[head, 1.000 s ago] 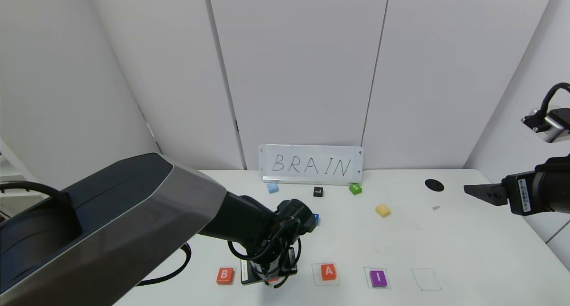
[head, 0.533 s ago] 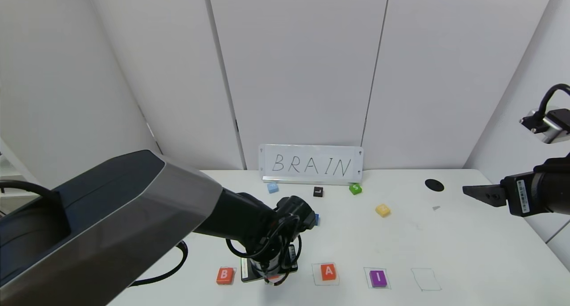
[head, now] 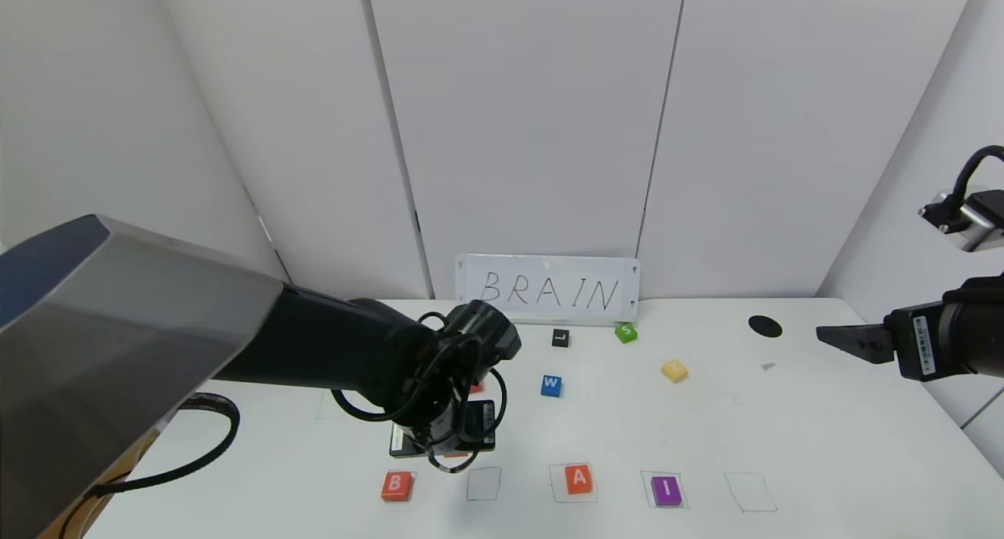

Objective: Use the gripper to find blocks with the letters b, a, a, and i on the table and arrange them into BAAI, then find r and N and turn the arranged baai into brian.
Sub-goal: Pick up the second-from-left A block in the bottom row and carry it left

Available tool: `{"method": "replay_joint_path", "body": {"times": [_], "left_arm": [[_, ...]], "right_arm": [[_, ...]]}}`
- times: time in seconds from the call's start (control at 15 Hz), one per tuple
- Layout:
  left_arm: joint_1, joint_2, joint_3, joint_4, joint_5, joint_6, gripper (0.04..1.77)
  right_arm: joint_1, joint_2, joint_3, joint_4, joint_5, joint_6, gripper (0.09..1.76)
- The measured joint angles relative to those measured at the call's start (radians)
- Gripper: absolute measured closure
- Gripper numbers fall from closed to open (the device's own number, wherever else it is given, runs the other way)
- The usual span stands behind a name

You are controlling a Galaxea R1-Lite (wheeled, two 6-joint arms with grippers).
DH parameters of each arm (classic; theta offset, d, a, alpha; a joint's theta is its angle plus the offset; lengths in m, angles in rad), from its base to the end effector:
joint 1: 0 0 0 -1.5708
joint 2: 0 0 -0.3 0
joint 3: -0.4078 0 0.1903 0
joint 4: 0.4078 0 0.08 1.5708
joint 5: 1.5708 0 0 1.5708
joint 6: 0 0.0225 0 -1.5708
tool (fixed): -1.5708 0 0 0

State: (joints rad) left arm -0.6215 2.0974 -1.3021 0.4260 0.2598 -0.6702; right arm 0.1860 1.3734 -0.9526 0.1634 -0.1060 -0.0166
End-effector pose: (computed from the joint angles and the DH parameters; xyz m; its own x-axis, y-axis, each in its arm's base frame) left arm 0.2975 -0.2060 0.0919 0.4186 0.0162 -0.9080 -0.0895 0.9957 -0.0235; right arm 0.2135 0.0378 0.2352 0.8347 0.0494 -0.5484 -0.1061 0.9917 -0.0722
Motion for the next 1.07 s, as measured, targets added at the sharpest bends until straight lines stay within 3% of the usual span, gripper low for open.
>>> {"method": "replay_joint_path", "body": {"times": [0.6, 1.07], "left_arm": [[0.223, -0.074, 0.029, -0.015, -0.013, 0.215, 1.3], [0.373, -0.076, 0.027, -0.021, -0.107, 0.374, 1.3]], "right_arm": [[-0.007, -0.008, -0.002, 0.0, 0.0, -0.006, 0.14], [-0.006, -0.01, 0.0, -0.001, 0.0, -0.005, 0.14]]}}
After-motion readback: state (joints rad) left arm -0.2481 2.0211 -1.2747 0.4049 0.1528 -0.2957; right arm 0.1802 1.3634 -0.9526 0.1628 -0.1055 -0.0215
